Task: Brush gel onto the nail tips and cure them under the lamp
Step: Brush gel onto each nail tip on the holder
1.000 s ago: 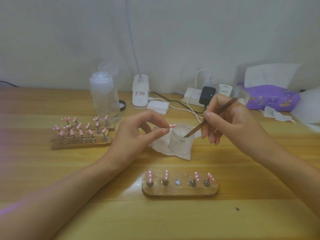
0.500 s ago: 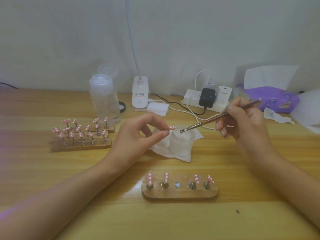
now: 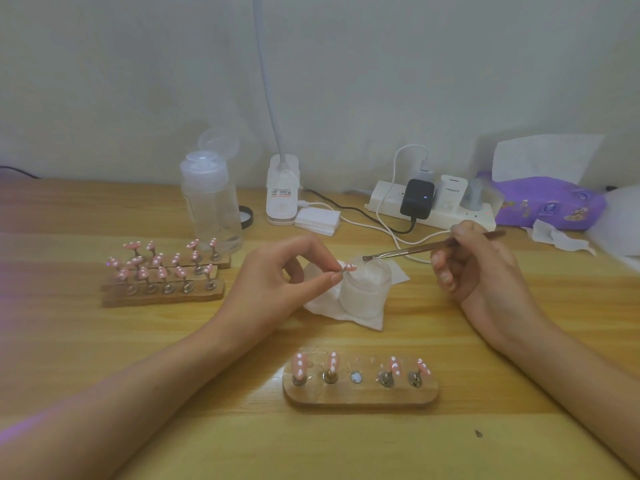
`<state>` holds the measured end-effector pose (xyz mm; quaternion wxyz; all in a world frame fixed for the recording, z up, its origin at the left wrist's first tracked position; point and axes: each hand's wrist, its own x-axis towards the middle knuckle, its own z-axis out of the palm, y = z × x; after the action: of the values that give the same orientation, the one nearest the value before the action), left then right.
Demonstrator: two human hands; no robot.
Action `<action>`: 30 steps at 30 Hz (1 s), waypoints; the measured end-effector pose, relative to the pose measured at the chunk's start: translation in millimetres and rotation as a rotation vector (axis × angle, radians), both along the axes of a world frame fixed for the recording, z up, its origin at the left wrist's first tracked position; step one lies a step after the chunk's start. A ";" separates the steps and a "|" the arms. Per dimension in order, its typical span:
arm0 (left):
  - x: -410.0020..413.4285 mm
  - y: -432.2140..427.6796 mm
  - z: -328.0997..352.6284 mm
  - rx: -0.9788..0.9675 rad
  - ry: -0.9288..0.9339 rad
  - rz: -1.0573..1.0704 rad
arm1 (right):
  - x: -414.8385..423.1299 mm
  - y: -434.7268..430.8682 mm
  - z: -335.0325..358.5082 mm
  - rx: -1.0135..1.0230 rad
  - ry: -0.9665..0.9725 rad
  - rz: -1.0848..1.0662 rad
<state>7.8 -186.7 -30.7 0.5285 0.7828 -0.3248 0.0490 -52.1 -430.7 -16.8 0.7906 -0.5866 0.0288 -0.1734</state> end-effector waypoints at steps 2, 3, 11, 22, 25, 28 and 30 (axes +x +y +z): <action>0.0 -0.1 0.1 0.004 -0.006 0.003 | 0.0 0.4 -0.5 -0.044 -0.005 0.031; -0.2 0.1 0.1 0.003 -0.008 0.001 | 0.0 0.6 -0.9 -0.065 -0.005 0.042; -1.8 -0.8 -0.3 -0.002 -0.077 -0.004 | -1.1 3.6 -1.2 -0.167 -0.029 0.087; -2.3 -1.2 -0.1 0.001 -0.148 -0.009 | -0.2 1.5 -2.7 -0.157 -0.026 0.053; -2.0 -1.3 -0.4 -0.001 -0.157 -0.011 | 0.3 -0.7 -2.8 -0.134 -0.035 0.019; -2.3 -1.1 -0.2 0.001 -0.172 -0.009 | -0.7 1.6 -2.0 -0.168 -0.059 0.062; -2.5 -1.3 0.0 0.006 -0.185 -0.004 | -0.4 2.6 -2.3 -0.184 -0.043 0.048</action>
<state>5.3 -188.0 -30.7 0.4939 0.7759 -0.3739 0.1190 -52.5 -428.1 -19.2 0.7377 -0.6534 -0.0184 -0.1688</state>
